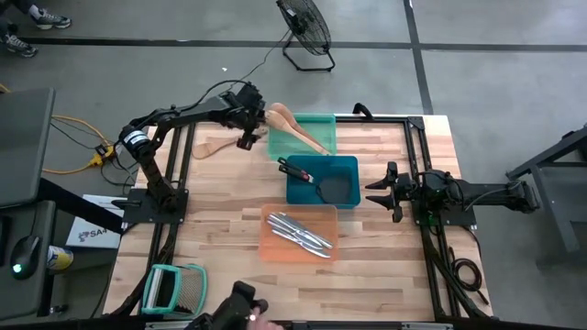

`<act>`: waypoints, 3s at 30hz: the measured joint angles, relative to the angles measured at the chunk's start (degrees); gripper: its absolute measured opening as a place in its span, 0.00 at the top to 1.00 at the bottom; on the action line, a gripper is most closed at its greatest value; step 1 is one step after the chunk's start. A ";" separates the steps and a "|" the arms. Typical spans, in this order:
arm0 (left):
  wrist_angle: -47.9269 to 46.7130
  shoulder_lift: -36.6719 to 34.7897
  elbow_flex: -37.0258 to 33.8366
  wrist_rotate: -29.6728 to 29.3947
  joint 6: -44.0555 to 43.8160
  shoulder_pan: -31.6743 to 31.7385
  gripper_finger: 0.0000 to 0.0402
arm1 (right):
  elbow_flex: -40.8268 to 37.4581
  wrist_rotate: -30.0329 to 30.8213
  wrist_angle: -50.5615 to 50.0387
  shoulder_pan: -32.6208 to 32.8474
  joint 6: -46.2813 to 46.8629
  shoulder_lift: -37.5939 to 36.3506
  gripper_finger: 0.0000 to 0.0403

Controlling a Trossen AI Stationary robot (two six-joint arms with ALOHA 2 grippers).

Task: Pick & Place Kitchen Items
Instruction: Put the wooden serving spoon into the green bin

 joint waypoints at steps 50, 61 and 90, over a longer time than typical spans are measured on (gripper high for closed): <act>-13.52 8.21 0.25 -4.69 -30.53 6.87 0.38 | 0.00 -0.02 0.00 0.00 0.00 0.01 0.63; -11.43 7.28 -0.07 -8.57 -29.18 6.88 0.38 | 0.00 0.00 0.00 -0.01 0.00 0.01 0.63; -10.69 11.52 0.15 -5.24 -26.83 8.65 0.45 | 0.00 -0.01 0.00 0.00 0.00 0.01 0.63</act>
